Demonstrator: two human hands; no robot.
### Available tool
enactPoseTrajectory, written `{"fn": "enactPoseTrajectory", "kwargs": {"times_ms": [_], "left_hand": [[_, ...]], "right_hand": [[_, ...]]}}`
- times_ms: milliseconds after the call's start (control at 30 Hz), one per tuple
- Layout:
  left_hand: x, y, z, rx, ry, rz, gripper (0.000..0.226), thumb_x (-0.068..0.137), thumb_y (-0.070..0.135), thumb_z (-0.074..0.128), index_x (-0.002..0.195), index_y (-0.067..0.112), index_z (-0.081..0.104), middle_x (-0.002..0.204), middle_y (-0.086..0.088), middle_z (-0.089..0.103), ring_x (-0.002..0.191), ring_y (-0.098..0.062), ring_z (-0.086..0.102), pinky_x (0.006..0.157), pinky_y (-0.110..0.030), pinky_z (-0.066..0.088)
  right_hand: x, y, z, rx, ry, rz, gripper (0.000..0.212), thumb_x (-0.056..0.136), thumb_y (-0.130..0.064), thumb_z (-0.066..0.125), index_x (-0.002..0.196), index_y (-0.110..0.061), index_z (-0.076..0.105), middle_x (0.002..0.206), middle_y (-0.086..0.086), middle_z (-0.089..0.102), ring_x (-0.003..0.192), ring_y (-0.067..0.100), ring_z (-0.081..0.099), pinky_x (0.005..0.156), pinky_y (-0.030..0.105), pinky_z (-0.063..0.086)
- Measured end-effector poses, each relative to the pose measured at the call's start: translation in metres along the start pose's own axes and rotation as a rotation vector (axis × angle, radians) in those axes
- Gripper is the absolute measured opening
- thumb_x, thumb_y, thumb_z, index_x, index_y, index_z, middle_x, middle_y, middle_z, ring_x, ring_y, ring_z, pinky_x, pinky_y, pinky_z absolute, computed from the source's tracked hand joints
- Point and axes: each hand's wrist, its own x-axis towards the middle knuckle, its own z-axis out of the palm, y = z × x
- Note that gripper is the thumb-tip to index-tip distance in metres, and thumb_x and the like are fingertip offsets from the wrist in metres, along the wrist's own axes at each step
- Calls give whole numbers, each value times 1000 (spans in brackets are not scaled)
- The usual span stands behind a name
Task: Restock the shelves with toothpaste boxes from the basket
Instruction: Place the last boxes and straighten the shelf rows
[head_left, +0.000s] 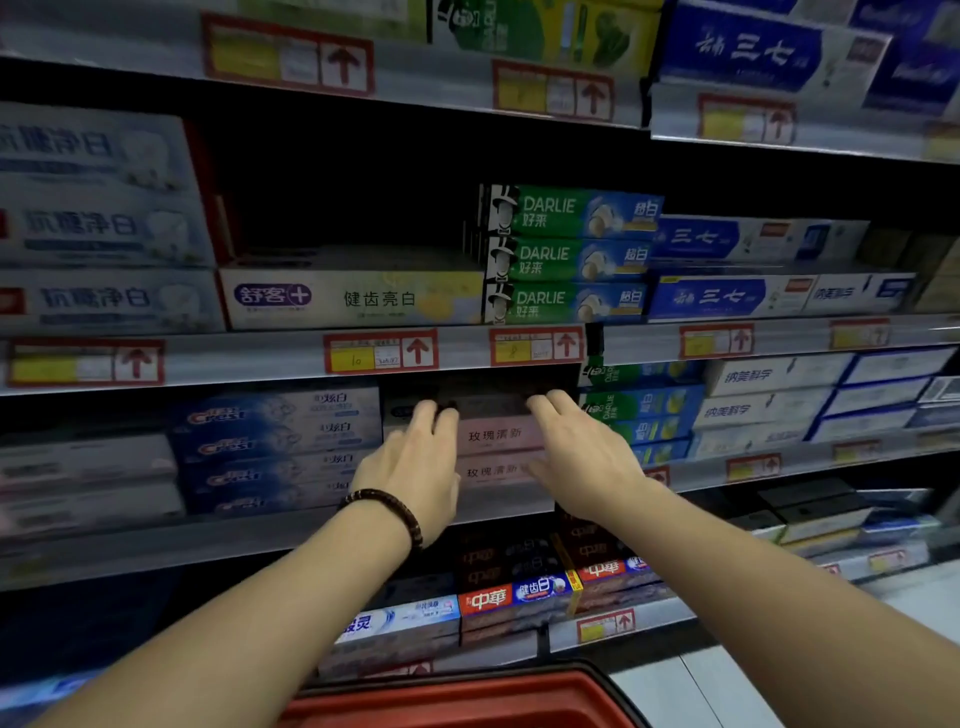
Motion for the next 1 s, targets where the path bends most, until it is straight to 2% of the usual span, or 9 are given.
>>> {"fn": "enactPoseTrajectory", "kwargs": {"times_ms": [100,167,267,367,500,667,900,1000], "left_hand": [[13,-7,4,43,-45,-63,42,103,35,57,138,17,41,136,-8,44,110,-35,63,78,-43,52],[19,-11,5,60,-65,-76,35,104,38,56,129,17,46,127,-9,51,109,-37,64,78,-44,51],[26,-16,9,89,-86,-86,31,104,41,54,123,17,51,120,-10,57,110,-37,63,79,-42,51],[30,-18,14,113,-68,-92,29,103,39,55,121,16,55,119,-10,61,110,-36,64,79,-41,50],[31,-19,18,163,-53,-94,22,101,27,58,120,16,55,117,-9,61,107,-36,65,72,-41,48],[28,-21,20,208,-54,-83,25,94,3,60,115,15,52,110,-9,58,101,-37,66,67,-43,47],[27,-23,20,202,14,-69,29,92,-4,59,113,14,51,108,-10,58,98,-39,66,66,-45,47],[28,-23,23,190,49,-78,28,93,-3,59,114,14,52,94,-7,48,96,-39,67,65,-44,48]], "right_hand": [[15,6,-3,-66,-57,23,57,98,-39,73,140,-15,43,123,3,48,111,35,62,76,43,51],[23,9,-4,-107,-83,24,47,97,-45,72,125,-14,48,106,1,43,108,35,62,74,42,47],[33,10,-3,-142,-127,24,43,96,-49,73,108,-15,49,100,3,44,105,37,62,75,41,47],[40,7,-1,-167,-129,29,42,94,-49,75,96,-18,47,100,7,57,101,37,65,73,41,48],[43,6,2,-220,-105,23,37,92,-44,77,91,-18,51,93,4,61,95,37,67,69,39,48],[42,9,8,-277,-61,-4,36,93,-42,78,92,-18,51,100,8,69,94,38,67,66,39,45],[45,13,11,-275,-26,-14,39,90,-44,81,89,-17,53,93,8,67,90,39,69,64,40,49],[44,13,10,-281,-5,-21,41,88,-47,82,89,-18,53,90,7,65,90,39,69,64,39,48]]}}
